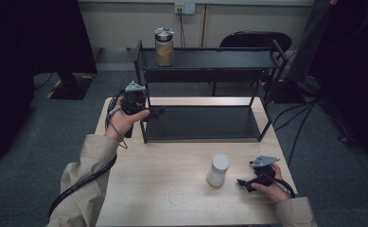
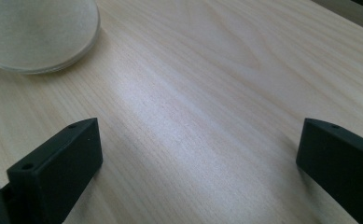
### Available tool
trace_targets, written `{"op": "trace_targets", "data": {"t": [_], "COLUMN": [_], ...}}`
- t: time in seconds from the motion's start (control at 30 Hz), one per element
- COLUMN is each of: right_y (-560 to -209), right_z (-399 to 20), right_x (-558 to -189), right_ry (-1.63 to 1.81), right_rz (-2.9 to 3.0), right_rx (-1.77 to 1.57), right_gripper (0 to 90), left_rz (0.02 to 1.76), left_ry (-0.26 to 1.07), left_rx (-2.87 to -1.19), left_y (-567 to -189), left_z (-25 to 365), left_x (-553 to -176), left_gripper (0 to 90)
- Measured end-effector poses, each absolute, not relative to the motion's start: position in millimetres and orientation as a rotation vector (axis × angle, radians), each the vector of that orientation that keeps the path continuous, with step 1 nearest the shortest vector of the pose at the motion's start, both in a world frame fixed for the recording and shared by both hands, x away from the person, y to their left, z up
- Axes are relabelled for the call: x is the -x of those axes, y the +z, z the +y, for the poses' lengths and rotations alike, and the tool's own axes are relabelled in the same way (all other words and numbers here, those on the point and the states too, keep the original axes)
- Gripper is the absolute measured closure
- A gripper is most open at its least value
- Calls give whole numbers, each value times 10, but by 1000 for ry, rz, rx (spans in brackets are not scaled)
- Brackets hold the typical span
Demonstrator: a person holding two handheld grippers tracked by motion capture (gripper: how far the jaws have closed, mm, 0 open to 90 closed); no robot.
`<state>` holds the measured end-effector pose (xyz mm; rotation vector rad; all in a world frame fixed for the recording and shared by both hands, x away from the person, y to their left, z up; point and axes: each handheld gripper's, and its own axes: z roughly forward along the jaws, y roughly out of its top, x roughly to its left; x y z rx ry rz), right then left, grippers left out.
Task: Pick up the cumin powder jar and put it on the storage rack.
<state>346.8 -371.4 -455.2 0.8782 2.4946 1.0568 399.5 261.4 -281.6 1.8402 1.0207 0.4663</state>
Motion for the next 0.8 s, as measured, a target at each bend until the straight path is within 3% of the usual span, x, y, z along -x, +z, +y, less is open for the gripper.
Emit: {"op": "trace_targets", "data": {"t": [0.8], "right_y": [-4552], "right_z": [-3713], "right_x": [-3468], "right_ry": [1056], "right_rz": [2495], "right_rx": [-878], "right_gripper": [0], "left_rz": [1039], "left_ry": [415], "left_rx": [-1829], "left_y": [-3430], "left_z": [2730], "left_x": [-3747], "left_gripper": [32]}}
